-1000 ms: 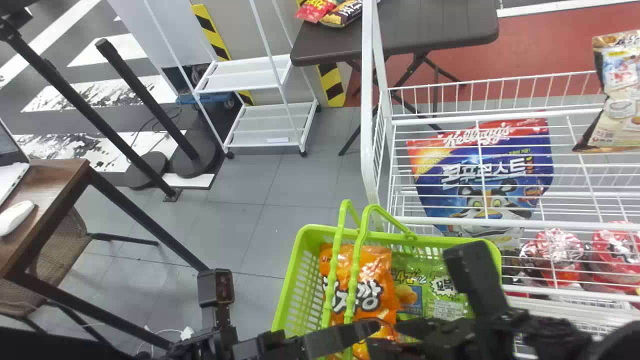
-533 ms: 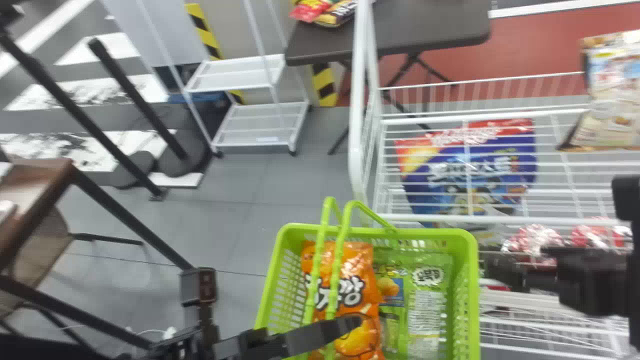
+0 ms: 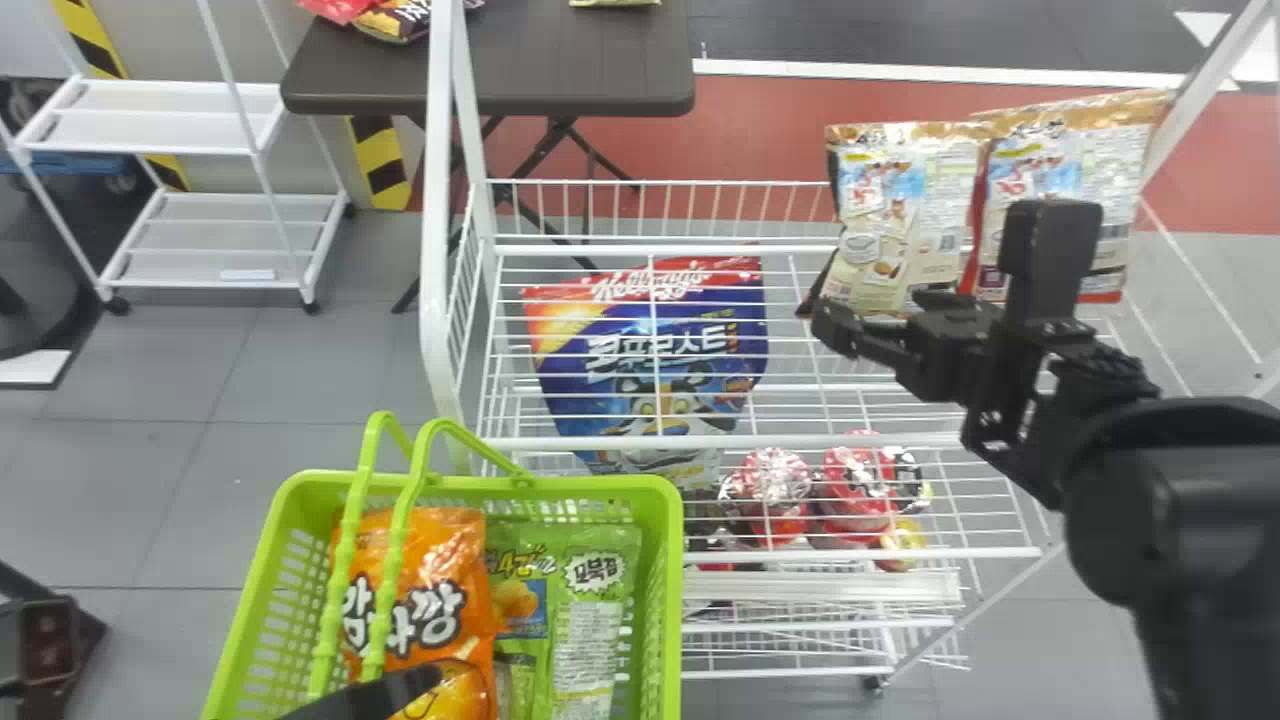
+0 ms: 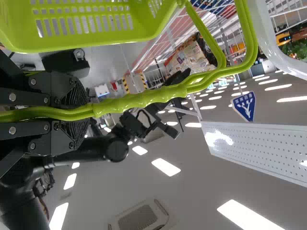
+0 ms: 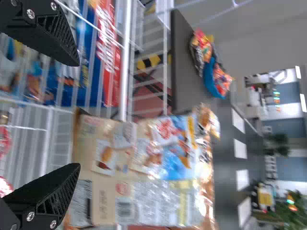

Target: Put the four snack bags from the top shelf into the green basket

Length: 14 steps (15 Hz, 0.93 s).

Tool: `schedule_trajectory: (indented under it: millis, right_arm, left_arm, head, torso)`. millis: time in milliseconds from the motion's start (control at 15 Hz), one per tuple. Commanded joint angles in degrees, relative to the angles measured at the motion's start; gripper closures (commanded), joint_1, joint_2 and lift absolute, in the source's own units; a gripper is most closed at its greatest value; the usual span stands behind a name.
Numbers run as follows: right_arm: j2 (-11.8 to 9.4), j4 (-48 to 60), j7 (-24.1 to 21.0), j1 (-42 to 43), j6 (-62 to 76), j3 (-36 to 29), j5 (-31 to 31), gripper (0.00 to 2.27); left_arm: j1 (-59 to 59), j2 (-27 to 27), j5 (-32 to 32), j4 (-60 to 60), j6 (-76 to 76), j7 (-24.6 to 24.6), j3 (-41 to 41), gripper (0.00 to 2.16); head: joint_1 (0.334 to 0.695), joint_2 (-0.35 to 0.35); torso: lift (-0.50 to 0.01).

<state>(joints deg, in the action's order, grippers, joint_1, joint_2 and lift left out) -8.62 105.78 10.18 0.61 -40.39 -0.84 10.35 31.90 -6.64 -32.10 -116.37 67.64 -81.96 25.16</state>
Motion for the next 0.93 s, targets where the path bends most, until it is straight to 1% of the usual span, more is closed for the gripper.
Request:
schedule_trajectory:
  millis: [0,67,133,200,267,333,400,467,533,867]
  right_arm:
    - [0.7,-10.2,-0.6,5.7,7.7,0.8,-2.8,0.06]
    - [0.7,-14.7,-2.2,8.4,9.5,2.1,-5.2,0.07]
    - [0.9,-19.1,-2.5,10.7,10.7,2.6,-6.3,0.07]
    - [1.6,-23.7,-2.9,12.7,13.9,2.6,-7.2,0.09]
    - [2.1,-26.7,-4.2,13.6,15.6,2.7,-8.9,0.19]
    - [2.6,-28.3,-4.4,14.4,15.6,3.0,-10.1,0.41]
    - [2.7,-29.3,-4.5,14.8,15.5,3.3,-11.2,1.01]
    - [2.8,-29.4,-5.3,14.5,15.6,3.6,-10.6,1.98]
    - [3.3,-29.2,-7.5,13.8,16.2,3.6,-10.8,2.26]
    - [3.3,-26.3,-7.6,10.4,21.4,3.1,-9.6,2.26]
  left_arm:
    - [0.2,0.0,-0.2,0.0,0.0,-0.1,0.2,2.15]
    - [0.3,0.0,-0.2,0.0,0.0,-0.1,0.3,2.15]
    - [0.3,0.0,-0.2,0.0,-0.2,-0.1,0.4,2.15]
    - [0.4,0.0,-0.3,0.0,-0.2,-0.2,0.4,2.15]
    - [0.4,0.0,-0.3,0.0,-0.2,-0.2,0.5,2.15]
    - [0.4,0.0,-0.3,0.0,-0.2,-0.2,0.6,2.15]
    - [0.4,0.0,-0.3,0.1,-0.2,-0.2,0.9,2.15]
    - [0.4,0.0,-0.4,0.1,-0.2,-0.1,0.9,2.15]
    - [0.4,0.0,-0.4,0.1,-0.2,0.0,0.9,2.15]
    - [0.4,-0.1,-0.3,0.2,0.0,0.0,1.0,2.15]
  head:
    - [0.695,-0.073]
    - [0.695,-0.077]
    - [0.695,-0.086]
    - [0.695,-0.090]
    - [0.695,-0.093]
    - [0.695,-0.094]
    - [0.695,-0.098]
    - [0.695,-0.097]
    - [0.695,-0.095]
    - [0.695,-0.091]
  torso:
    - [-0.001]
    - [-0.001]
    - [-0.001]
    - [-0.001]
    - [-0.001]
    - [-0.001]
    - [-0.001]
    - [-0.001]
    - [-0.001]
    - [-0.001]
